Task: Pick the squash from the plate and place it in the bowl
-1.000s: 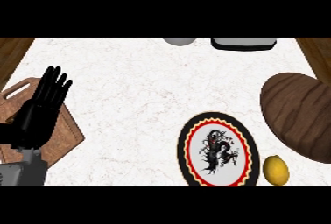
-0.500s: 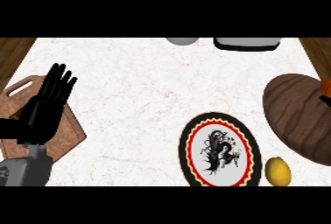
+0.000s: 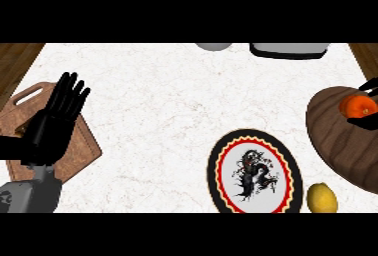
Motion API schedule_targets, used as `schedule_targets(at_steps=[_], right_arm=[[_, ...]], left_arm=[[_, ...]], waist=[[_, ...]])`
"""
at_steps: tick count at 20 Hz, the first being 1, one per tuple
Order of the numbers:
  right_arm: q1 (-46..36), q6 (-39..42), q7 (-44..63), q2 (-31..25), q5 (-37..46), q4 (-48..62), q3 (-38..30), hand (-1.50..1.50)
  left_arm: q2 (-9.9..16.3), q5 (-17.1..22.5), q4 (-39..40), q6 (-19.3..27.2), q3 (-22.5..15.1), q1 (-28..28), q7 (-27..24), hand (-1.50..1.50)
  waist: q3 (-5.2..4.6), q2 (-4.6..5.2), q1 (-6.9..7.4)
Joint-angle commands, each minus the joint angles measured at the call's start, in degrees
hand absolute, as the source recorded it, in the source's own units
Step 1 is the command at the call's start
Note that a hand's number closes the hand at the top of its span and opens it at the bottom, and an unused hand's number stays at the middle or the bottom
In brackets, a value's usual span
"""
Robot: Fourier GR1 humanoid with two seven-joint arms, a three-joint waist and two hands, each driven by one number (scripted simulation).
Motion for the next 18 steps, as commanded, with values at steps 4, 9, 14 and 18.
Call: schedule_targets(at_steps=[4,9,14,18], right_arm=[[-5.35,2.39,-15.06,0.95,-3.84,11.83,-4.99,-1.5],[-7.32,3.92,-19.03,2.85,-14.82,12.77,-15.48,-1.5],[-7.68,8.5,-19.55,-4.22,-21.52,17.77,-23.5,-1.5],[-5.68,11.33,-20.63,-10.35,-23.17,20.74,-26.15,-1.5]], left_arm=[[0.63,-0.57,3.32,-1.42,0.76,-0.11,-1.72,0.0],[-0.61,0.01,1.84,-0.29,1.07,0.67,-1.77,0.0],[1.15,1.73,-1.18,-1.05,1.92,0.79,1.76,0.0],[-0.49,-0.54,-2.8,2.07,0.41,-0.27,2.89,0.0]], waist=[[0.09,0.22,-0.43],[0.11,-0.08,-1.33],[0.09,-0.17,-1.28],[0.1,-0.18,-1.56]])
